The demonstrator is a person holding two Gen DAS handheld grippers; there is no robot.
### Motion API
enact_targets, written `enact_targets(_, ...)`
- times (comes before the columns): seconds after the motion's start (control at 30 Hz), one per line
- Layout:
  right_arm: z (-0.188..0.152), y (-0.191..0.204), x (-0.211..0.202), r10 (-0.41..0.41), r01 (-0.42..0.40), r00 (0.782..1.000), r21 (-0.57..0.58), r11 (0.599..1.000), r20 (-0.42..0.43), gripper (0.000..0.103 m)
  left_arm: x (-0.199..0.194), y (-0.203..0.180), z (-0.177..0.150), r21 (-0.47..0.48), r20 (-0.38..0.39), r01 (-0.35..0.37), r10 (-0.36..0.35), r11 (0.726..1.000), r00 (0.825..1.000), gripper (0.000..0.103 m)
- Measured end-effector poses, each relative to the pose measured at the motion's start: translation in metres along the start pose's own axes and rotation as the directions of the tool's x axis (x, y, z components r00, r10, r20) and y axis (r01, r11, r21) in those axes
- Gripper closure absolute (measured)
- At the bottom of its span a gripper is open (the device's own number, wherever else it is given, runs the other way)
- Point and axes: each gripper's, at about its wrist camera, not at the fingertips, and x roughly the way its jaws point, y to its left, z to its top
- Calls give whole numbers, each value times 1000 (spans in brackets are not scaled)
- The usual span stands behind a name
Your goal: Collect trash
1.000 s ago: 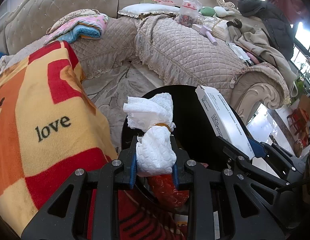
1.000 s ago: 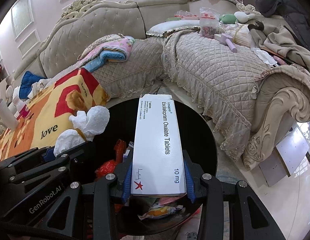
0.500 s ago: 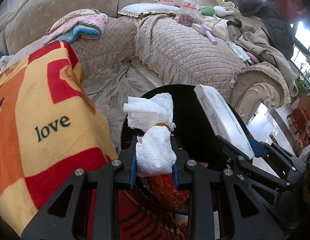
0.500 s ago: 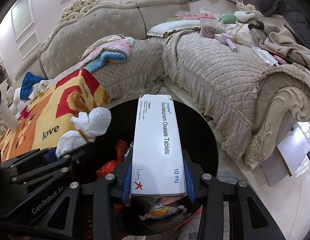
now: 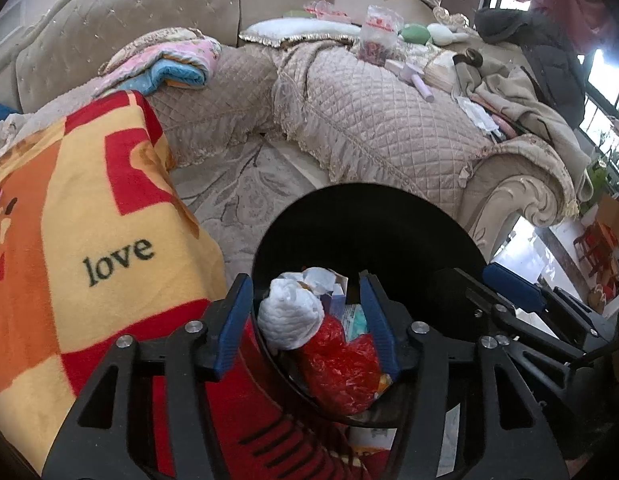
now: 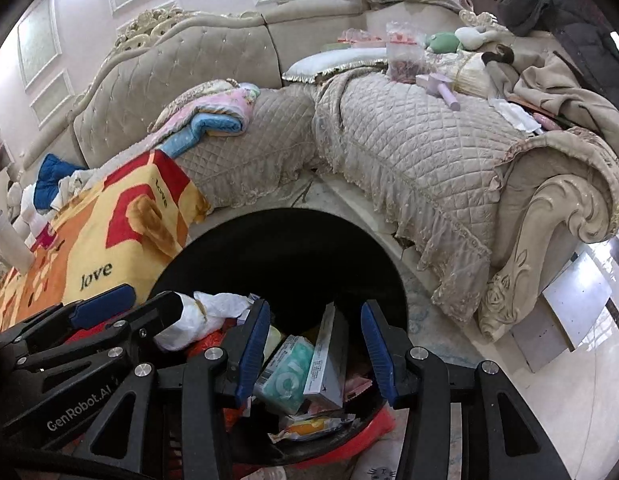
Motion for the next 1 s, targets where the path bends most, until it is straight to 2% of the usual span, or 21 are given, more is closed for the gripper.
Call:
enact_targets(0.2, -5, 3, -34, -15, 15, 998, -5, 1000, 61, 57, -42, 13, -12, -31, 58, -20, 22, 999, 998, 46)
enact_targets(0.27, -10, 8, -58, 8, -8, 994, -5, 1000, 106, 57, -69, 19, -19, -50, 103, -43, 48, 998, 994, 31)
enact_targets(0.3, -13, 11, -69, 25, -24, 991, -7, 1000, 128, 52, -86, 23, -24, -63, 130, -52, 60, 997, 990, 25)
enact_targets(0.33, -18, 15, -84, 38, -36, 987, -14, 999, 157, 38, -97, 26, -26, -71, 134, -62, 72, 996, 988, 11)
enact_targets(0.37, -23, 19, -94, 41, -38, 984, -18, 999, 172, 31, -112, 28, -31, -71, 134, -82, 91, 994, 987, 6)
enact_targets(0.4, -30, 25, -107, 53, -49, 980, -25, 998, 192, 27, -127, 29, -37, -60, 142, -108, 115, 992, 983, 6)
enact_targets(0.47, -42, 36, -129, 97, -85, 972, -63, 994, 213, 27, -156, 28, -51, -24, 173, -167, 168, 986, 970, 6)
enact_targets(0.57, -63, 54, -160, 134, -120, 977, -91, 989, 165, 23, -195, 29, -77, 23, 187, -215, 207, 976, 960, 6)
enact_targets(0.67, -85, 72, -192, 77, -63, 990, -116, 991, 120, 20, -224, 32, -101, 18, 185, -252, 244, 968, 952, 6)
enact_targets(0.73, -95, 79, -212, 35, -20, 992, -126, 992, 120, 11, -236, 39, -113, -32, 160, -279, 281, 960, 946, 6)
enact_targets(0.87, -108, 84, -246, -44, 66, 986, -136, 988, 158, 10, -256, 47, -128, -98, 87, -286, 295, 953, 952, 6)
enact_targets(1.0, -111, 83, -266, -63, 87, 982, -129, 988, 177, 10, -276, 46, -136, -115, 88, -259, 269, 959, 959, 6)
